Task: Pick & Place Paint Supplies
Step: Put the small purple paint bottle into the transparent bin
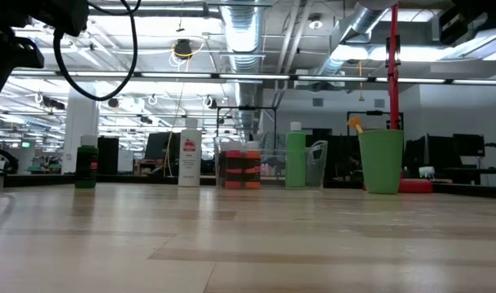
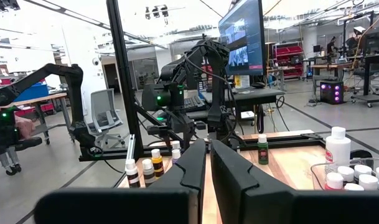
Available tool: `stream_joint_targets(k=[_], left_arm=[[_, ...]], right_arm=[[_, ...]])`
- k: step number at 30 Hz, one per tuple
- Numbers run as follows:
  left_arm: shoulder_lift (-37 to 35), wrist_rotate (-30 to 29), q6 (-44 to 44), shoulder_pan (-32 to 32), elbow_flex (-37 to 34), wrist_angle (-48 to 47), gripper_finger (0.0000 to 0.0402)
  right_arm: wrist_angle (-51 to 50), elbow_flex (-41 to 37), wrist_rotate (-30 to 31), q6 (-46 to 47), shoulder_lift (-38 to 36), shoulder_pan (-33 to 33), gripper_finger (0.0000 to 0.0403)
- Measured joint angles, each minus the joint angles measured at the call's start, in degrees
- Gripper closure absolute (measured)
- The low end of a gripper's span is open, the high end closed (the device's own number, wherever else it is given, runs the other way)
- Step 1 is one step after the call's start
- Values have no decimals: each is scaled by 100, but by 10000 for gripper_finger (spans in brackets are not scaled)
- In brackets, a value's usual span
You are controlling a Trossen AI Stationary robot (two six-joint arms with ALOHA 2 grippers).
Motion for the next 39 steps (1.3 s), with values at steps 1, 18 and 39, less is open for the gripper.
stream_joint_targets(k=[1, 18, 39], left_arm=[[0, -30, 0, -2, 0, 0, 213], [-11, -160, 0, 231, 11, 65, 325], [4, -111, 1445, 3281, 1456, 93, 325]], right_arm=[[0, 0, 0, 0, 1, -1, 381], [0, 0, 0, -1, 0, 0, 381], [0, 0, 0, 0, 0, 0, 381]])
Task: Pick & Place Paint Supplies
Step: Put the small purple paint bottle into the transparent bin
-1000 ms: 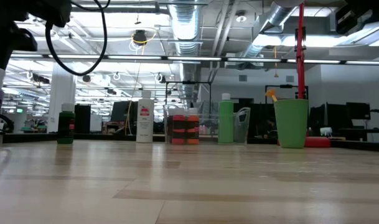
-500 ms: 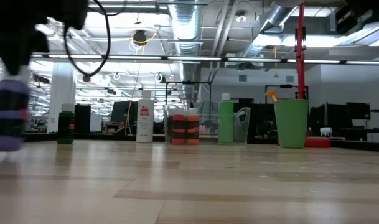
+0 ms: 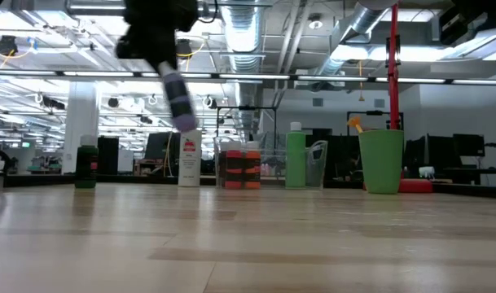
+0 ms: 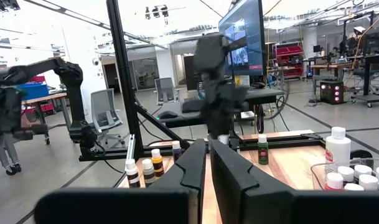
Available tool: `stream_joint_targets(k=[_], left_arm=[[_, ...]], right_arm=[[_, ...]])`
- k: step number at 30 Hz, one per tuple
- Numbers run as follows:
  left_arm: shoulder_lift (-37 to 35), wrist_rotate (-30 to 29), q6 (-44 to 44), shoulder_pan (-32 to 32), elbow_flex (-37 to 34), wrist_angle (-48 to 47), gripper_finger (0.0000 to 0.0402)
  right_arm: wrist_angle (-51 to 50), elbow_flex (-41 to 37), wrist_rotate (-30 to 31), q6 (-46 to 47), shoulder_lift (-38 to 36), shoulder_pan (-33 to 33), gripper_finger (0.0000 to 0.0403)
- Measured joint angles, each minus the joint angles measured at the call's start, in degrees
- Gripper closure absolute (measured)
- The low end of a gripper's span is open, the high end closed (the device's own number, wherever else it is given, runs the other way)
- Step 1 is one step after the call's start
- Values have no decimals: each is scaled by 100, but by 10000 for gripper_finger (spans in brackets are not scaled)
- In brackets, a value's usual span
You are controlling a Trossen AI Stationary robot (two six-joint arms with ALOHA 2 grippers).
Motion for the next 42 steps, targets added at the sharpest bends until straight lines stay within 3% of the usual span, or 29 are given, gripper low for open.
stream_joint_targets(k=[12, 25, 38, 42], left_arm=[[262, -17, 1335, 1699, 1264, 604, 321], [2164, -34, 2930, 2587, 3327, 836, 321], [3177, -28, 3391, 2785, 3389, 867, 320], [3340, -376, 3562, 2785, 3389, 873, 320]], right_arm=[[0, 0, 0, -1, -1, -1, 381], [0, 2, 0, -1, 1, 2, 381], [0, 2, 0, 0, -1, 0, 381], [0, 2, 0, -2, -1, 2, 381]])
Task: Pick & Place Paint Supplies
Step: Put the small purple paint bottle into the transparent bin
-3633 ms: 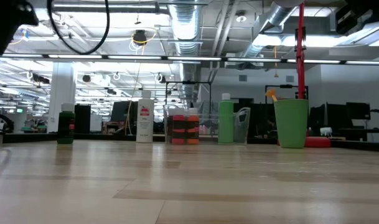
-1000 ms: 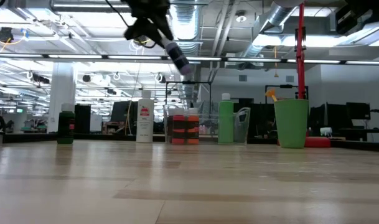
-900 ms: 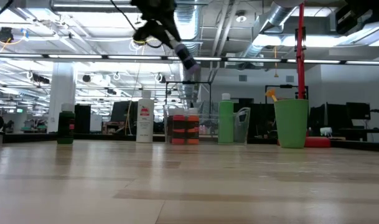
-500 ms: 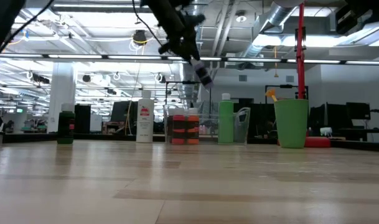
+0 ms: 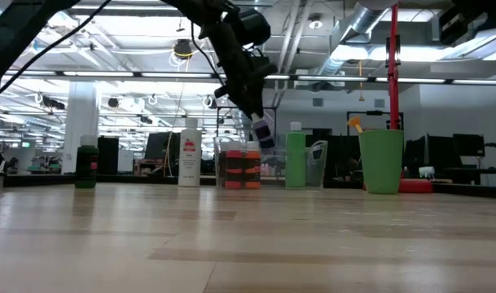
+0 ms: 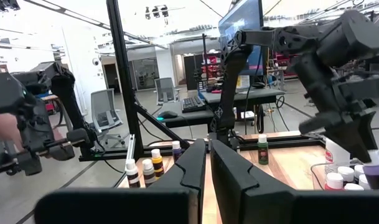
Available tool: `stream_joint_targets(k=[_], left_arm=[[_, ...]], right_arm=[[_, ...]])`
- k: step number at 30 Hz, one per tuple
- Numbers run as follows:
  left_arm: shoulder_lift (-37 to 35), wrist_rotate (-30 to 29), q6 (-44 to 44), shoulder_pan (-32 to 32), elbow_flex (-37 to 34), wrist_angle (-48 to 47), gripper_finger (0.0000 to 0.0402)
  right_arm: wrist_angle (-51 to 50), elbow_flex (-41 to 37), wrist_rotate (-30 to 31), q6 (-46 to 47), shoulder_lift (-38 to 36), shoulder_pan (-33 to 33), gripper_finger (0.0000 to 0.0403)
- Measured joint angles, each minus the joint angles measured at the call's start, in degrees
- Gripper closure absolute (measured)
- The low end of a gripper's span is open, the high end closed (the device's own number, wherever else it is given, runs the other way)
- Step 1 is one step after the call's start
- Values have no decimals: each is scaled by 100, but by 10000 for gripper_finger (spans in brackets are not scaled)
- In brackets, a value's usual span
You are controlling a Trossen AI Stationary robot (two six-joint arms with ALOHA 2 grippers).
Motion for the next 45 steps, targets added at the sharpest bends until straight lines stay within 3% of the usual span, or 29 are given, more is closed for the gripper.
stream_joint_targets(k=[22, 45], left_arm=[[590, -113, 267, 136, -13, 12, 320], [649, 32, 552, 109, -100, -161, 309]], right_arm=[[0, 0, 0, 0, 2, -2, 381], [-2, 0, 0, 2, 2, 0, 381]])
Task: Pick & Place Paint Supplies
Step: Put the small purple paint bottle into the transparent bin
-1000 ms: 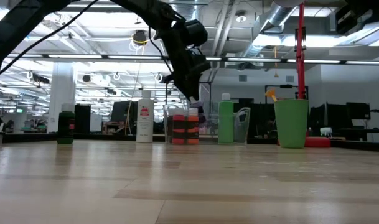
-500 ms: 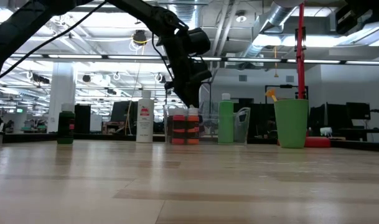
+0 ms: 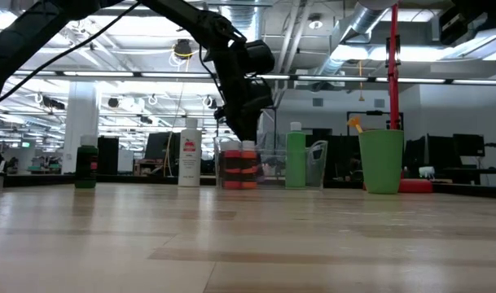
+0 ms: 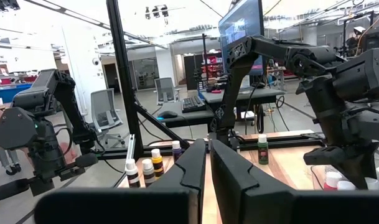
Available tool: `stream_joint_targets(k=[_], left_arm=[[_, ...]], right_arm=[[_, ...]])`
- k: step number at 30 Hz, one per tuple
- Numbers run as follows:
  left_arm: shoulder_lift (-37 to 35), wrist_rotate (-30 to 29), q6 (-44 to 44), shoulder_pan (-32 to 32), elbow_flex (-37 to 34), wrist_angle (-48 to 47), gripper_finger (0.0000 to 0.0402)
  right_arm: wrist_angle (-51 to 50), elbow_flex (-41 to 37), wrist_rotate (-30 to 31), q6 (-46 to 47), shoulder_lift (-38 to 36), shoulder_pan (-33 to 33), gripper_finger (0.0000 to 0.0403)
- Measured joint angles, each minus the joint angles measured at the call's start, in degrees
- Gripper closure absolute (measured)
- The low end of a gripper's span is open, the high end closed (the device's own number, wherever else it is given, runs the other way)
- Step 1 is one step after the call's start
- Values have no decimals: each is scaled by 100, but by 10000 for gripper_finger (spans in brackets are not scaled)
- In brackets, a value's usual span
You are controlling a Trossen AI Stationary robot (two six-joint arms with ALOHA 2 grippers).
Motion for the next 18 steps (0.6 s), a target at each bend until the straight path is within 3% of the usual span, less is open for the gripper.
stream_joint_targets(k=[8, 18], left_arm=[[9, 35, 17, -2, -21, -71, 307], [9, 27, 15, -2, -19, -69, 274]], right_arm=[[0, 0, 0, -1, 0, 0, 381], [0, 0, 0, -2, -2, 0, 381]])
